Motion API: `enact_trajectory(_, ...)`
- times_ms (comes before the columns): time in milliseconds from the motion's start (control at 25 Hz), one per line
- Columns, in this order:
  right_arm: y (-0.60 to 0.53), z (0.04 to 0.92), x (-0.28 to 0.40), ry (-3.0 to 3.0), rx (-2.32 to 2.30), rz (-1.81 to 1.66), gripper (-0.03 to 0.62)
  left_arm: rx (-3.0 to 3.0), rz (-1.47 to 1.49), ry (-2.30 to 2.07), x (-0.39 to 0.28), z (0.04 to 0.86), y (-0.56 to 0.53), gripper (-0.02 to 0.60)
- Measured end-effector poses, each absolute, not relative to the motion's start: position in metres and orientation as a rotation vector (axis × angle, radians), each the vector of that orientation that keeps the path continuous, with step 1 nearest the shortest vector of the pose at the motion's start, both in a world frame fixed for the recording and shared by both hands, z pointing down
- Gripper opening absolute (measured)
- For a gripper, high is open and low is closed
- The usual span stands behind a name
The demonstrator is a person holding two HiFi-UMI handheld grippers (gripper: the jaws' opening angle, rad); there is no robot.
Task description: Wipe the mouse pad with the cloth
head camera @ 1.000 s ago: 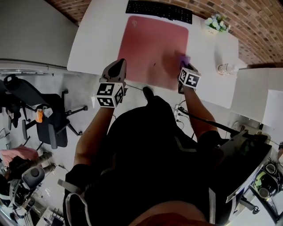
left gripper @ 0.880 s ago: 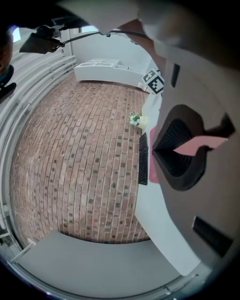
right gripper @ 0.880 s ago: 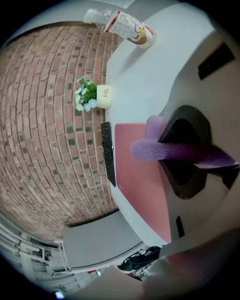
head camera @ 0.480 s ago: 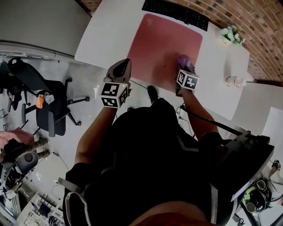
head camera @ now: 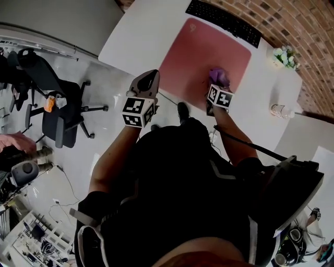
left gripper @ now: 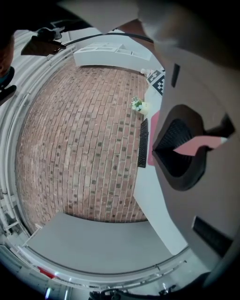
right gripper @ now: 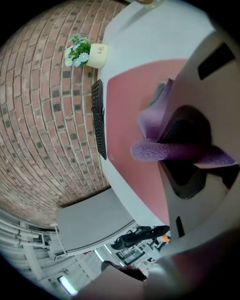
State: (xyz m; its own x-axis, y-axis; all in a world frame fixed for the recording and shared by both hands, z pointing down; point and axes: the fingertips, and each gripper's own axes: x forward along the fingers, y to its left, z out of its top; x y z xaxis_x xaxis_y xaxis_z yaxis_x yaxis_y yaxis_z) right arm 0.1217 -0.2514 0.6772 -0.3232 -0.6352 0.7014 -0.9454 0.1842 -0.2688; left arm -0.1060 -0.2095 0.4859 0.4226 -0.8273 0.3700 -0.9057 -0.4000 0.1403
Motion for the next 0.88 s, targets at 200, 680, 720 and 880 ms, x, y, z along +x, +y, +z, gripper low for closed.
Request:
enact_trajectory(200,-0.258,0.677,0.098,-2.083,1.383,0.963,0.063,2.335,0.341,-1.531,-0.110,0.486,-0.207,0.003)
enact_trajectory(680,-0.281,0.676,0.023,-2.176,1.167,0.958,0.063,2.214,0.332,-1.678,-0.140,0.485,-0.199,0.003)
enact_trajectory(720,-0.282,0.676,0.018,-2.176,1.152,0.948,0.063,2.203,0.338,-1.683,-0.142,0.486,-0.197,0.003)
enact_trajectory(880,-0.289,0.676,-0.001,-2.191,1.102,0.932,0.063,2.166,0.336,-1.712,-0.151,0.488,-0.192,0.003)
